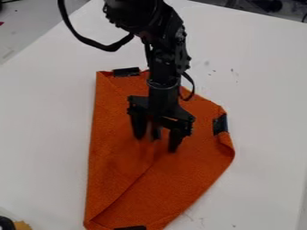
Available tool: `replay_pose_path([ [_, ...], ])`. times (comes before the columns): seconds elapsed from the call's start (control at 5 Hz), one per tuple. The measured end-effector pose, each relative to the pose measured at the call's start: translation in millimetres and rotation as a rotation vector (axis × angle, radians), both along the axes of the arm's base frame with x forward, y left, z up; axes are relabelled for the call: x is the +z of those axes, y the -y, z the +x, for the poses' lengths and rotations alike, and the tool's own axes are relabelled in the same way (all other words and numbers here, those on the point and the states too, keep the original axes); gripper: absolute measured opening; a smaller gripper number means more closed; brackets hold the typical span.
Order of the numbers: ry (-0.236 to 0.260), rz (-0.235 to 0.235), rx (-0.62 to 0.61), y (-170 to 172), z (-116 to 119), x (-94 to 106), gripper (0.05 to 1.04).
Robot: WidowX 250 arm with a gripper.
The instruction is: Unfold the cloth from right to left
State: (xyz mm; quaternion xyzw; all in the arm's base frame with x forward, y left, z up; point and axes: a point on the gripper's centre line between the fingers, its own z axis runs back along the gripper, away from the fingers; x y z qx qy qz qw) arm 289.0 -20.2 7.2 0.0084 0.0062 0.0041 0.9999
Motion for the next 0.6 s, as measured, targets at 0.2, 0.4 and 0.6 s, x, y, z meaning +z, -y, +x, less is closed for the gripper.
replay_pose_path([
  [0.2, 0.012, -0.003, -0.004, 0.4, 0.6, -1.4, 0.691],
  [0.4, 0.007, -0.01, 0.004, 1.5, 0.3, -0.9, 0.377],
  [0.6, -0.012, 0.011, 0.021, 1.4, -3.1, -0.8, 0.188],
])
